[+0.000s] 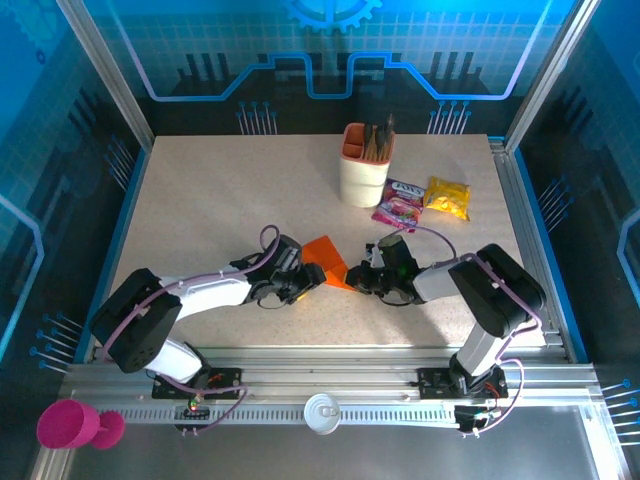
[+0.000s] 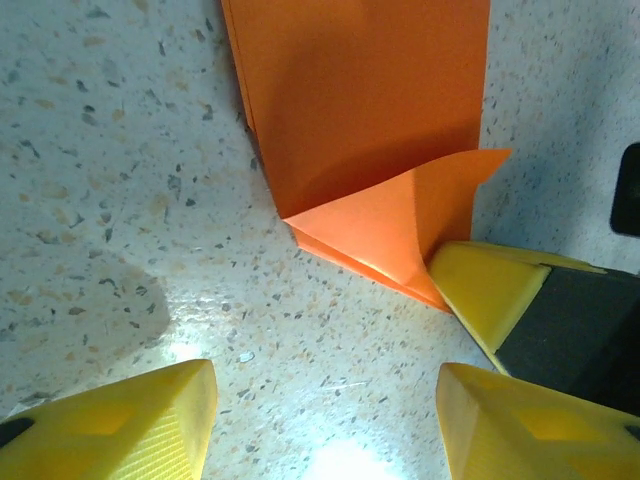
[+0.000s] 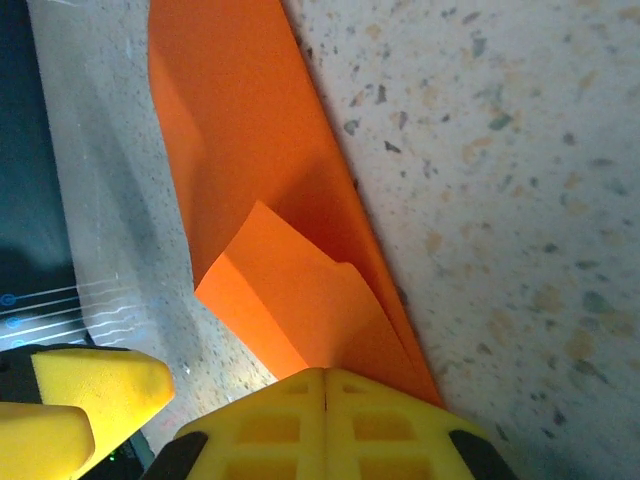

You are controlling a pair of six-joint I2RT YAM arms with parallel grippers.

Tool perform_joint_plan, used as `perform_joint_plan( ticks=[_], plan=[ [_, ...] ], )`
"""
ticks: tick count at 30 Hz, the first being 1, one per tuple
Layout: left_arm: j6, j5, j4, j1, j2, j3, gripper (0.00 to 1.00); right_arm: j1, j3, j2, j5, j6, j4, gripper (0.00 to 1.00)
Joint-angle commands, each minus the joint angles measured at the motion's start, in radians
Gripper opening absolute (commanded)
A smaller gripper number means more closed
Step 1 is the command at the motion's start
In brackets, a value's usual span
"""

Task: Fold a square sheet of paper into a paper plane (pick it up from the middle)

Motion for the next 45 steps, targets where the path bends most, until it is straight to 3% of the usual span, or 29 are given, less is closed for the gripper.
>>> perform_joint_plan(
  ticks=[1,12,23,37,45],
  plan=[
    [-0.05,-0.041,0.007,-0.001,-0.006,0.024,0.59,0.007,-0.054,0.086,0.067,0.029,-0.101,0.0],
    [-0.023,-0.08,0.001,0.002,0.1,0.115,0.39,0.006,-0.07,0.08,0.068,0.021,-0.104,0.0],
    [-0.041,-0.166,-0.105,0.002,0.11,0.137,0.4,0.004,-0.068,0.083,0.066,0.014,-0.11,0.0],
    [-0.011,-0.121,-0.054,0.011,0.187,0.175,0.38,0.004,-0.065,0.079,0.069,0.011,-0.126,0.0],
    [0.016,-0.118,-0.031,0.026,0.204,0.184,0.3,0.004,-0.064,0.075,0.074,0.006,-0.141,0.0]
  ],
)
